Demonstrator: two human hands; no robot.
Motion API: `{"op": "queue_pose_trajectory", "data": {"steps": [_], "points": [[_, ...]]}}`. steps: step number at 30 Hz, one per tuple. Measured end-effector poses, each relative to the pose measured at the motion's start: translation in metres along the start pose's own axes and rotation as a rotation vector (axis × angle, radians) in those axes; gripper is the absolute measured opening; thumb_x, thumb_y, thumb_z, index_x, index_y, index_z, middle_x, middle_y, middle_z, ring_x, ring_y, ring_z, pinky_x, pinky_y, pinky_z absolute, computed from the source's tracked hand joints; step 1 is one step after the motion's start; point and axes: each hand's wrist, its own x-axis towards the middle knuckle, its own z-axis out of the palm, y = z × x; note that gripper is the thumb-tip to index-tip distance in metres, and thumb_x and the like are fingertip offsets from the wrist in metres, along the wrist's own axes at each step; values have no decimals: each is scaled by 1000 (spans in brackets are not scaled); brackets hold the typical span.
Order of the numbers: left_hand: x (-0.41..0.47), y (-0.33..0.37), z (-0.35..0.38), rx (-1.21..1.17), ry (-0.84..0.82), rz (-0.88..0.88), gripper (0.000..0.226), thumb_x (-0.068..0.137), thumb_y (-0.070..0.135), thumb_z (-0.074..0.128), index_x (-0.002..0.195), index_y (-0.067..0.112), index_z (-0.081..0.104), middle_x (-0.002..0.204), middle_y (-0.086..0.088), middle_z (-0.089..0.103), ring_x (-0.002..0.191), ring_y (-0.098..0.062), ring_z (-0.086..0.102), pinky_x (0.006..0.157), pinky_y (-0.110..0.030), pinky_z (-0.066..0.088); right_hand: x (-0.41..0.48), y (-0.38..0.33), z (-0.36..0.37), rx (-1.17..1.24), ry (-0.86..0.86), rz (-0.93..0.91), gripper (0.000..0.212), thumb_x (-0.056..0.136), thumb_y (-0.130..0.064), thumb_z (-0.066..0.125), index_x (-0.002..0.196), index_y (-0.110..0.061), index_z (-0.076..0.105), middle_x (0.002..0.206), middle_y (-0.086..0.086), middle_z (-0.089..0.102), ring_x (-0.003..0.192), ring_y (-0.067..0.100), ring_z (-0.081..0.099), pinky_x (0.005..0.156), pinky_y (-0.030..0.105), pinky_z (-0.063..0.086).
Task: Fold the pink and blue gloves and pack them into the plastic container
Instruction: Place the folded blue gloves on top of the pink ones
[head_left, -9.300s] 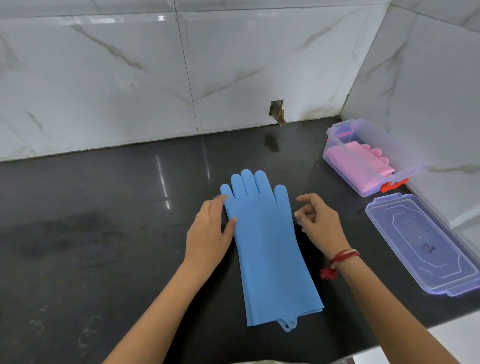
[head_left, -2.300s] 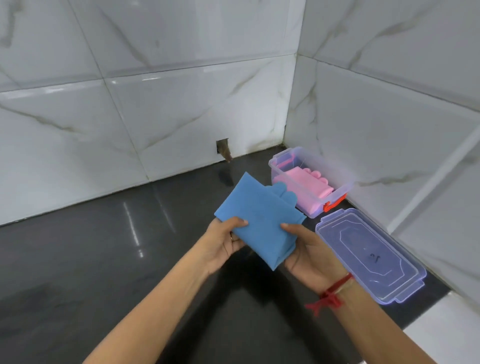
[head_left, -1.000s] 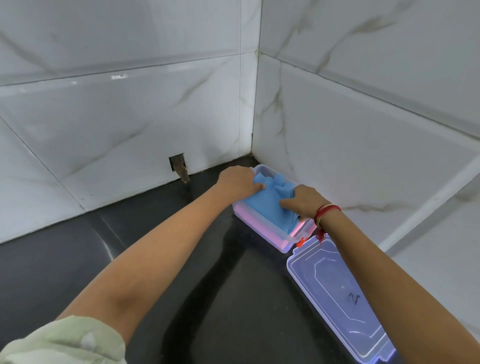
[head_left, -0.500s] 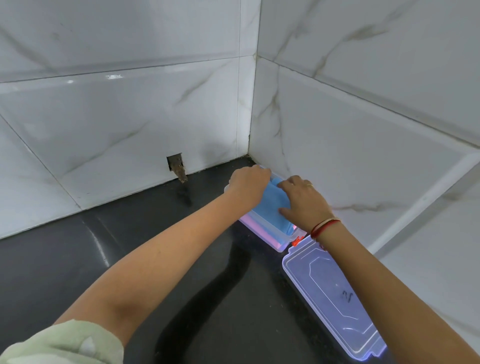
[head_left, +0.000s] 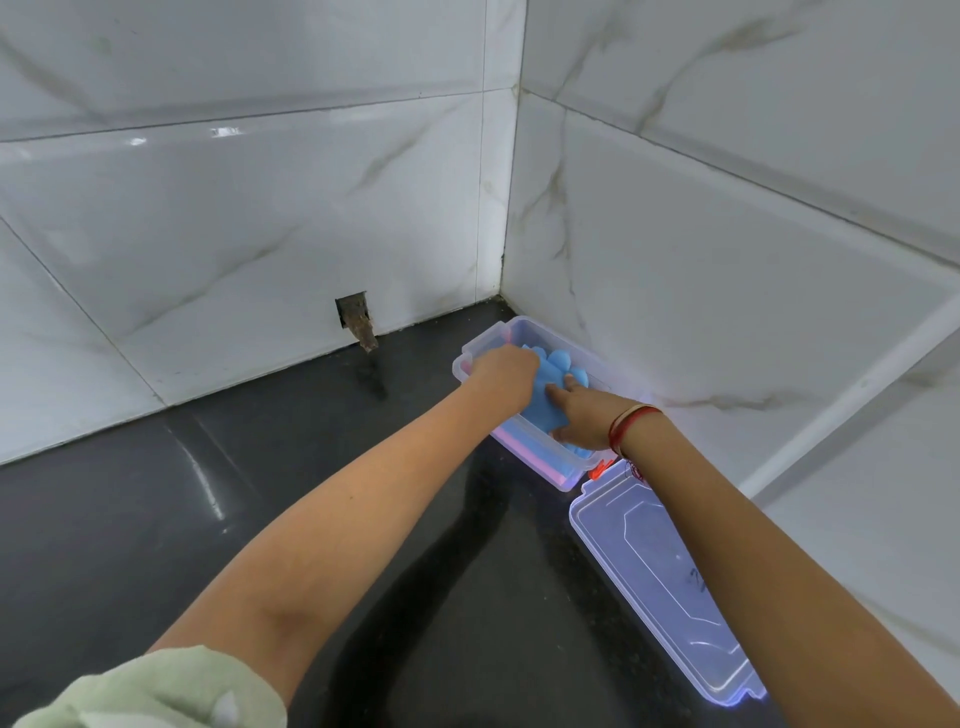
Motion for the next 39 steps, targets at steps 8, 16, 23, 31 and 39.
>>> {"op": "queue_pose_trajectory", "data": {"steps": [8,16,23,31,39], "points": [[-2,-17,3,-112,18,123,52,87,21,64,136,20,45,126,-5,56,113,-23,54,95,-31,43,4,-6,3,-48,-19,56,67,97,-27,41,149,-10,2,156,20,9,126,30,46,107,37,37],[7,-21,17,-125,97,138,46,87,24,63,130,22,49,118,-4,60,105,-20,56,83,-27,42,-1,-5,12,-9,95,66,61,97,-24,41,148,-13,9,158,17,4,116,29,54,101,35,43],[11,-33,25,-214,212,165,39,84,29,66,123,27,60,115,0,63,89,-13,53,82,-26,42,1,-5,16,27,142,78,62,97,-25,41,149,-13,9,156,17,13,116,28,53,99,33,44],[14,-36,30,-297,294,177,25,93,25,55,116,27,65,114,-1,66,92,-15,59,82,-22,43,4,-4,23,26,199,90,59,98,-28,37,149,-13,10,155,17,18,122,31,48,103,35,42],[-58,2,37,-216,863,328,37,88,12,61,125,12,58,136,-16,52,128,-31,46,102,-40,40,-38,-7,26,484,584,-26,43,87,-13,56,129,-5,50,133,16,52,122,30,49,106,33,34]]}}
